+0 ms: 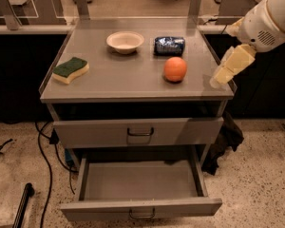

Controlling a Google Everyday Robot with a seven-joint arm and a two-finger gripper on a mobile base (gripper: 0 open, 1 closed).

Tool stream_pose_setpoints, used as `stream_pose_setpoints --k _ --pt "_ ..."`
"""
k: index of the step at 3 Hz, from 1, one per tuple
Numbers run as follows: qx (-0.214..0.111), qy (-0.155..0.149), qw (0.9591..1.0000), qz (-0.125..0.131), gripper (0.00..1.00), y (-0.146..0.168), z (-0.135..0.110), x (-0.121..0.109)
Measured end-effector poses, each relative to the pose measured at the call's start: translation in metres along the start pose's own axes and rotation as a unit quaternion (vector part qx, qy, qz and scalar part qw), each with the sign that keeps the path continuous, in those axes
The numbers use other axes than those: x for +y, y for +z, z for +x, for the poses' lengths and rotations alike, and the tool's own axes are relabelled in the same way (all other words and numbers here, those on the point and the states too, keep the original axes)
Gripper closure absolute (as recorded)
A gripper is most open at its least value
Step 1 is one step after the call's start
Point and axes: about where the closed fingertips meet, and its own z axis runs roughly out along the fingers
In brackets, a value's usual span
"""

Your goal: Place orange into middle drawer

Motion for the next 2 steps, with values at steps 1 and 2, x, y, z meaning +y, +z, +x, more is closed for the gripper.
stream_pose_setpoints --k 1,2 --pt "-0.034 0.004 0.9994 0.006 0.00 0.019 -0.010 -0.013" --pt "-0.060 -0.001 0.9981 0.009 0.00 0.045 -0.022 -0.022"
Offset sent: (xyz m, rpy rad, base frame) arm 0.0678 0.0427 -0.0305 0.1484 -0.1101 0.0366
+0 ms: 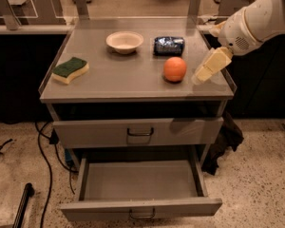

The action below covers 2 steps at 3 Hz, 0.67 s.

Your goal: Place orange into middle drawer

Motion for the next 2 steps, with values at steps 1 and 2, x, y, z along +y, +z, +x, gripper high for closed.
stream_pose_setpoints --k 1,2 --pt "-0.020 0.004 0.9998 0.000 0.00 0.0388 -0.0021 -0.0100" --pt "-0.020 0.005 0.9998 0.000 0.00 0.0394 -0.0021 -0.0100"
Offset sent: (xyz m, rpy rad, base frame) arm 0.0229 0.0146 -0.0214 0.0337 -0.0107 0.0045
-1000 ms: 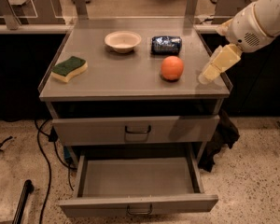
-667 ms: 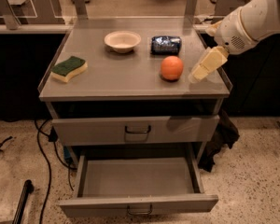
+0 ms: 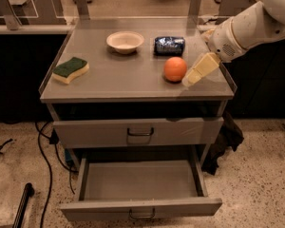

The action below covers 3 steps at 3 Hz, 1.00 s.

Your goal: Place orange into middle drawer

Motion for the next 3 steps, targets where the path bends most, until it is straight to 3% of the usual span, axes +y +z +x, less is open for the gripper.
stream_pose_setpoints --k 3 --pt "-0.047 0.038 0.9982 -0.005 0.00 0.053 0.010 -0.024"
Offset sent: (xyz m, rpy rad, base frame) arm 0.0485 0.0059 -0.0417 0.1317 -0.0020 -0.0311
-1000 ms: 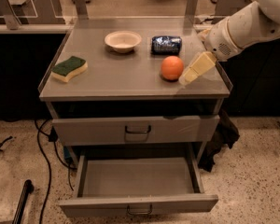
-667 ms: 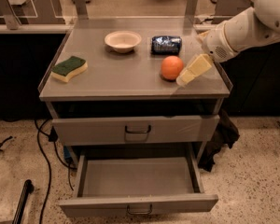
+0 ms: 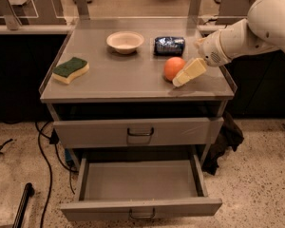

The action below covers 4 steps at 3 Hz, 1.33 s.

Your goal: Place orange into middle drawer

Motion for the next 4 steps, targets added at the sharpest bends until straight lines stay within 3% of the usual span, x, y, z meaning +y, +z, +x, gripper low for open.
stream_pose_setpoints --k 4 --pt "-0.032 0.046 0.9981 -0.027 0.00 0.040 0.006 -0.011"
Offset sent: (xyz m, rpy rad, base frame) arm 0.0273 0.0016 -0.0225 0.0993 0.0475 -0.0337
